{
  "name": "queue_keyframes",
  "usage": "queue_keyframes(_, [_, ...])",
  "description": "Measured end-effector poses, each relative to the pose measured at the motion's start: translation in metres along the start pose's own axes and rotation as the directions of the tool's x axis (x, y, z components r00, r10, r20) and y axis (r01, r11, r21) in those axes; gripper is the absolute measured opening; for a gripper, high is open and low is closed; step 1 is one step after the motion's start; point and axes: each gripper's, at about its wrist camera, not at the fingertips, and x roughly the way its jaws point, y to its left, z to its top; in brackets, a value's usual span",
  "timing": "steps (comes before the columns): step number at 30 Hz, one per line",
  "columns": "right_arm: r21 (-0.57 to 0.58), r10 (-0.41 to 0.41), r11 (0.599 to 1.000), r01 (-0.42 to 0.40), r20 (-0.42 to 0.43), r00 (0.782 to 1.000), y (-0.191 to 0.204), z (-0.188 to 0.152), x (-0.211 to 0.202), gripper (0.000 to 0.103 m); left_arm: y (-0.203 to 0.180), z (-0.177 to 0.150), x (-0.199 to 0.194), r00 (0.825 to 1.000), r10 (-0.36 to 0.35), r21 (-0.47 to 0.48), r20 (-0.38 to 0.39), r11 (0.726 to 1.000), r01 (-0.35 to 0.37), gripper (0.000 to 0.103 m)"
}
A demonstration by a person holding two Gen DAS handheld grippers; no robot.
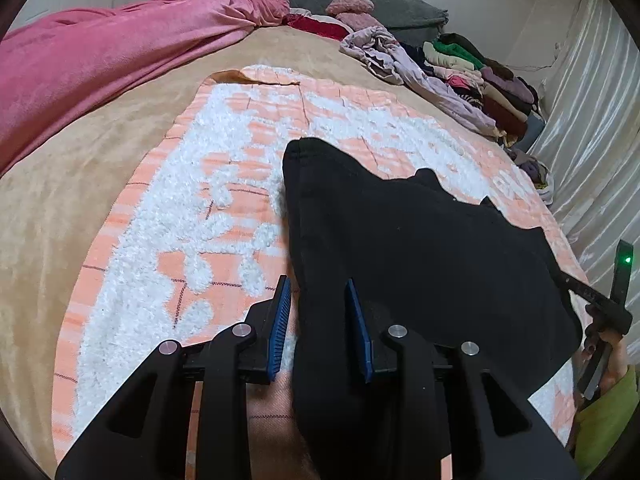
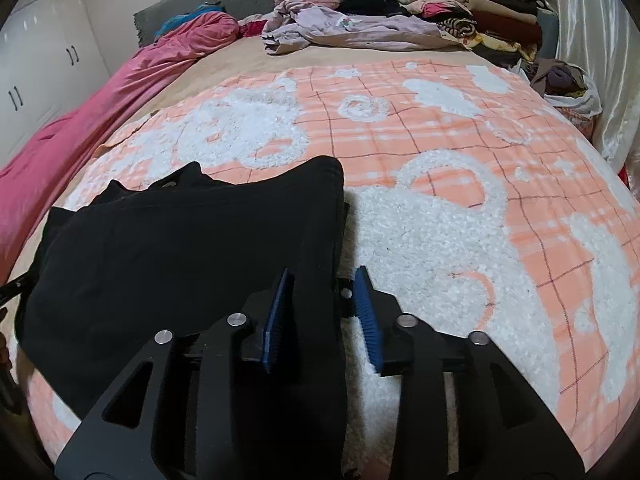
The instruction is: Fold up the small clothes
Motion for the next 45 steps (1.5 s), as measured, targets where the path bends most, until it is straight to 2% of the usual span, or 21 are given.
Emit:
queue_keyframes(5, [-0.036,0.002,0.999,0.0,0.054,0.999,0.007,0.0,-0.019,0.035,-0.008,0.005,-0.018,0.999,0.001,0.022,0.053,1.0,-0.002,0.028])
queue_keyframes(7, [-0.061,0.018,0.998,-0.013,0.079,0.997,0.013,-0.001,-0.031,0.036,-0.015,0.005,-0.024,0.998,0.001,0.046,0.066,0.999,-0.004,0.042])
queue_keyframes(10, [-0.11,0.059,0.993,-0.049,0.089,0.994,0.027,-0.006,-0.043,0.038,-0.033,0.002,-0.032,0.997,-0.016,0.095,0.08,0.995,0.008,0.046])
queue_keyframes(13, [-0.158,0.112,0.982,-0.1,0.073,0.991,0.045,-0.011,-0.048,0.039,-0.055,-0.006,-0.032,0.997,-0.041,0.163,0.067,0.986,0.029,0.054])
queue_keyframes(17, [-0.197,0.17,0.967,-0.161,0.031,0.985,0.065,-0.02,-0.045,0.044,-0.072,-0.02,-0.015,0.999,-0.035,0.229,0.011,0.973,0.032,0.055])
queue_keyframes(21, [-0.196,0.132,0.97,-0.142,-0.061,0.989,0.07,-0.028,-0.024,0.047,-0.076,-0.03,0.006,0.999,-0.005,0.262,-0.042,0.965,0.016,0.065])
queue_keyframes(25, [-0.172,0.136,0.974,-0.15,-0.093,0.986,0.067,-0.032,-0.017,0.05,-0.077,-0.032,0.007,0.999,-0.005,0.273,-0.042,0.962,0.016,0.068])
queue_keyframes(30, [-0.177,0.143,0.972,-0.154,-0.074,0.987,0.069,-0.032,-0.024,0.053,-0.079,-0.031,0.003,0.999,-0.009,0.269,-0.037,0.963,0.019,0.069])
queue_keyframes(32, [-0.182,0.161,0.969,-0.17,-0.06,0.985,0.071,-0.03,-0.03,0.06,-0.081,-0.029,0.0,0.999,-0.015,0.269,-0.032,0.963,0.023,0.069])
queue_keyframes(34, [-0.195,0.166,0.966,-0.17,-0.035,0.985,0.074,-0.029,-0.036,0.065,-0.082,-0.029,-0.004,1.0,-0.017,0.269,-0.024,0.963,0.023,0.082])
queue_keyframes(38, [-0.216,0.171,0.962,-0.167,-0.002,0.985,0.081,-0.028,-0.045,0.073,-0.083,-0.027,-0.01,1.0,-0.021,0.271,-0.011,0.962,0.023,0.084])
queue_keyframes(42, [-0.232,0.158,0.961,-0.148,0.028,0.987,0.086,-0.028,-0.051,0.082,-0.082,-0.026,-0.014,1.0,-0.014,0.27,-0.003,0.963,0.014,0.091])
queue_keyframes(45, [-0.234,0.167,0.96,-0.152,0.045,0.985,0.089,-0.027,-0.057,0.085,-0.081,-0.023,-0.02,1.0,-0.004,0.269,0.012,0.963,0.0,0.096])
